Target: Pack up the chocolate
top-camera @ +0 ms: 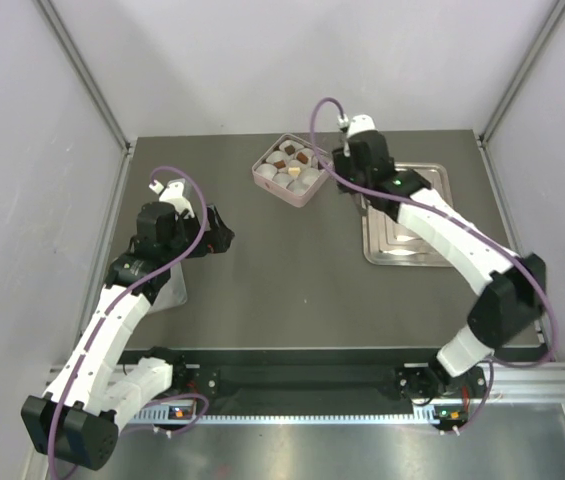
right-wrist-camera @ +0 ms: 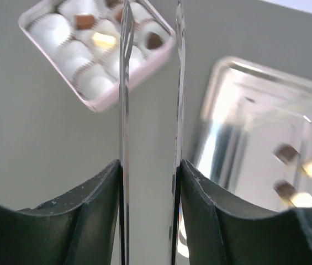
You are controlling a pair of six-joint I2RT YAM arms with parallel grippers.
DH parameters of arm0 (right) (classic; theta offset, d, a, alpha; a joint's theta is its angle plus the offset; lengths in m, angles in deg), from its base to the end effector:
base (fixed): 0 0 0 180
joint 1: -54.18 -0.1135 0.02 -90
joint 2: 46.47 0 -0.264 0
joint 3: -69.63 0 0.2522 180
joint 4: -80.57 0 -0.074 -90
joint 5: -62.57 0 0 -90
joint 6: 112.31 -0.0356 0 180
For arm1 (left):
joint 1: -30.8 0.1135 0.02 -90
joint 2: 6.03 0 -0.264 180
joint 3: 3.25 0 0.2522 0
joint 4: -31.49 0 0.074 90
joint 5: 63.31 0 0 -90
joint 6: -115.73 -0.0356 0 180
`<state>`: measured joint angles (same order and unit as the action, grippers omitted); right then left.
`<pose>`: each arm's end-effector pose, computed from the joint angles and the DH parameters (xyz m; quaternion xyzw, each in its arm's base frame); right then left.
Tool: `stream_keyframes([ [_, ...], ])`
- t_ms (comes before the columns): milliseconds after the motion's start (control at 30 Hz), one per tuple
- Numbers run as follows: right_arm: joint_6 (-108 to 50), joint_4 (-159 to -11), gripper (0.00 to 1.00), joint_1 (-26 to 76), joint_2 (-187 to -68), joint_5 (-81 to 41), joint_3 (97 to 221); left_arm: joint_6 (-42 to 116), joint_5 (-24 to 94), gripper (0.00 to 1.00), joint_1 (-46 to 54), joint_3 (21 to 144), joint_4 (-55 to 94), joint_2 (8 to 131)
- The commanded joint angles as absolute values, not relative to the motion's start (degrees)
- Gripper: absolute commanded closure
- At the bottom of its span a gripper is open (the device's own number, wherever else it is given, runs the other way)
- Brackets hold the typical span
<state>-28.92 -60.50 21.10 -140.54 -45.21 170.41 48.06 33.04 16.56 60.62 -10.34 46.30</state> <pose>0.3248 0.1986 0.3488 -0.1254 0.8591 0.0348 0.4949 0.1931 -0.0531 0.3178 -0.0336 0.8657 -0.2016 0.4569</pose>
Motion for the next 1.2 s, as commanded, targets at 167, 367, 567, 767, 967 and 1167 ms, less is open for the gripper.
stream_keyframes([
  [167, -33.6, -52.5, 0.55, 29.3, -122.4, -47.0, 156.2, 47.4, 33.1, 0.01, 16.5, 60.9, -7.7, 45.5],
  [367, -38.7, -47.5, 0.54, 39.9, -117.8, -44.7, 149.6, 47.8, 33.2, 0.01, 16.5, 60.7, -7.7, 45.3],
  [567, -40.2, -45.9, 0.56, 47.1, -118.5, -43.2, 145.7, 47.8, 33.5, 0.01, 16.5, 60.6, -7.5, 45.6],
  [767, -42.0, -45.9, 0.56, 49.8, -119.2, -42.6, 144.5, 47.8, 33.5, 0.01, 16.5, 60.6, -7.5, 45.6],
  [967, -43.7, -46.3, 0.56, 52.3, -117.6, -42.3, 141.8, 47.9, 33.6, 0.01, 16.5, 60.6, -7.5, 45.5],
  [1167, -44.0, -47.8, 0.56, 53.6, -117.6, -40.2, 139.7, 47.9, 33.5, 0.01, 16.5, 60.6, -7.5, 45.4],
])
